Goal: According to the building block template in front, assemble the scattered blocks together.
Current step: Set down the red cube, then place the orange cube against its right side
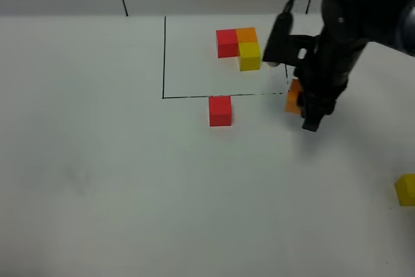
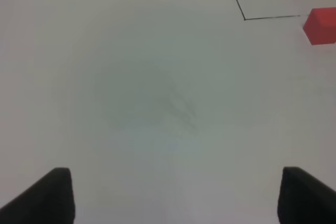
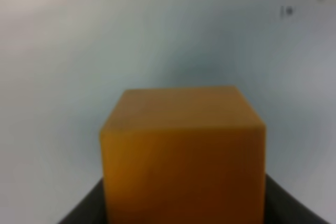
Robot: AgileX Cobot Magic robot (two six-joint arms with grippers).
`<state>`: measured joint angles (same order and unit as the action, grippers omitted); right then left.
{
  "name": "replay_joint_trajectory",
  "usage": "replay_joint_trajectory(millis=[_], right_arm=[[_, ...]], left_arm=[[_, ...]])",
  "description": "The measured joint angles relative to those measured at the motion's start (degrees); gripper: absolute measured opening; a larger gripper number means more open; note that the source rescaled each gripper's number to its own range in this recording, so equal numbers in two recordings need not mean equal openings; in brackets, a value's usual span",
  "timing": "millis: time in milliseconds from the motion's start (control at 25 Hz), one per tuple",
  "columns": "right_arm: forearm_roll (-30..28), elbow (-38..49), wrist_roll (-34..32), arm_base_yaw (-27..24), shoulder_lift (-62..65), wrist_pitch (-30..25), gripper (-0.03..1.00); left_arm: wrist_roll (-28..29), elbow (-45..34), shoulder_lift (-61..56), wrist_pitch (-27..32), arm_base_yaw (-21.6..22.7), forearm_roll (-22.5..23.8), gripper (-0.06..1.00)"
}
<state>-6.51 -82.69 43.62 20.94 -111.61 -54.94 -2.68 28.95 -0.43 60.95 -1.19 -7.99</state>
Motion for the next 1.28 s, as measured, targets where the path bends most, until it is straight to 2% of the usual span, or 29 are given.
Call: replay_joint_trajectory(millis=[160, 360, 800, 1080, 1280], right_arm=[[0.14, -10.89, 4.87, 3.98, -6.13, -8.32, 0.00], [0.19, -17.91, 6.66, 4.87, -12.01, -11.82, 0.00], [0.50, -20.70, 9.40, 4.80, -19.18, -9.76, 0.00], [2.31, -21.43, 10.18, 4.69, -21.47, -5.75, 0.00], [4.27, -21.67, 11.72, 4.69, -22.78, -5.15, 0.00]], left_arm=[[0.00, 0.00, 0.00, 0.00, 0.00, 0.00, 0.68], [0.12, 0.00, 0.00, 0.00, 0.00, 0.00, 0.68], [0.12, 0.00, 0.00, 0.00, 0.00, 0.00, 0.68], [0.07, 0.00, 0.00, 0.00, 0.00, 0.00, 0.68], [0.07, 0.00, 0.00, 0.00, 0.00, 0.00, 0.68]])
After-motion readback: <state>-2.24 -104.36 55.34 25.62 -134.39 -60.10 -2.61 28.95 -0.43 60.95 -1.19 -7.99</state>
